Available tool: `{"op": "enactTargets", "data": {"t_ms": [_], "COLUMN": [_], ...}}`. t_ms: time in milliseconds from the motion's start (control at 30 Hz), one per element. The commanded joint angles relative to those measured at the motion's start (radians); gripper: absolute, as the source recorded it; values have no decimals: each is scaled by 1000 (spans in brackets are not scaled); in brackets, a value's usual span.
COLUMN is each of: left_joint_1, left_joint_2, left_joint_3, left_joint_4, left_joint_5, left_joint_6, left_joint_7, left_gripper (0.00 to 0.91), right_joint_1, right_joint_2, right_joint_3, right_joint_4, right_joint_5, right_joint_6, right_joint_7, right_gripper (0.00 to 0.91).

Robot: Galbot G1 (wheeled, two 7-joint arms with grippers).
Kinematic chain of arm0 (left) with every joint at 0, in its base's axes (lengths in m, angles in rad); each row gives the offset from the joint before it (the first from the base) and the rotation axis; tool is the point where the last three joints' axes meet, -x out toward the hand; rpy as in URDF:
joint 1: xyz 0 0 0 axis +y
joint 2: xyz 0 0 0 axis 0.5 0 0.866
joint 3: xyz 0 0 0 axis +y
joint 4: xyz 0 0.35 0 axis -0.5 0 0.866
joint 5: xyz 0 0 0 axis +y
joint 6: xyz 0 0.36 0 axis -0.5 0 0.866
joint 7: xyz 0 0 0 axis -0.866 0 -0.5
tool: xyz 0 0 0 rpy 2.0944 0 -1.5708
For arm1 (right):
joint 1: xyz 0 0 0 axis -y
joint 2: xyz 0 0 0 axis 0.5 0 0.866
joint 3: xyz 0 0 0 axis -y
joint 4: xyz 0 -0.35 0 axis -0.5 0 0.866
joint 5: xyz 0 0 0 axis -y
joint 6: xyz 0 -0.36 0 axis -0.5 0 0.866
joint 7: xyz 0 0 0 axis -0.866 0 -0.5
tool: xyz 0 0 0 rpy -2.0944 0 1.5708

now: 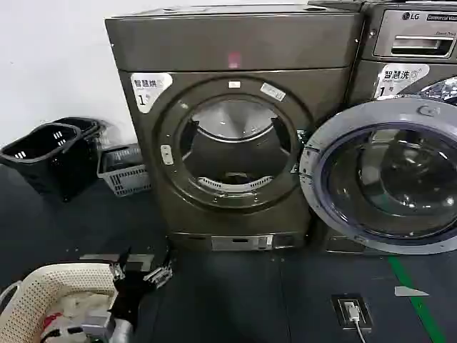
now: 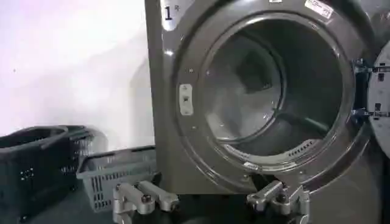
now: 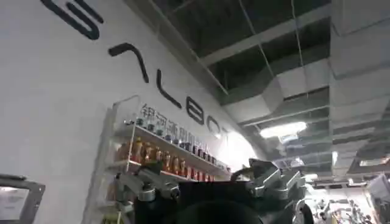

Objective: Grasp the clothes from the dryer.

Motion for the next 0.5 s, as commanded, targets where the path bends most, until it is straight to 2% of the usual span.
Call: {"op": "enactTargets", "data": {"t_ms": [33, 500], "left_joint_1": [0, 2], "left_joint_2": [0, -3], "left_joint_3": [0, -6], "left_joint_4": [-9, -18], "left_joint_5": [1, -7], "left_joint_6": [-3, -26], "left_joint_7": [2, 17], "left_gripper": [907, 907], "right_joint_1": [1, -3], "right_joint_2": [9, 3], "right_joint_3": [-5, 5], "right_joint_4": [25, 27], "right_joint_5": [30, 40], "right_joint_6": [31, 33], "right_joint_7": [1, 0], "right_gripper": [907, 907]}}
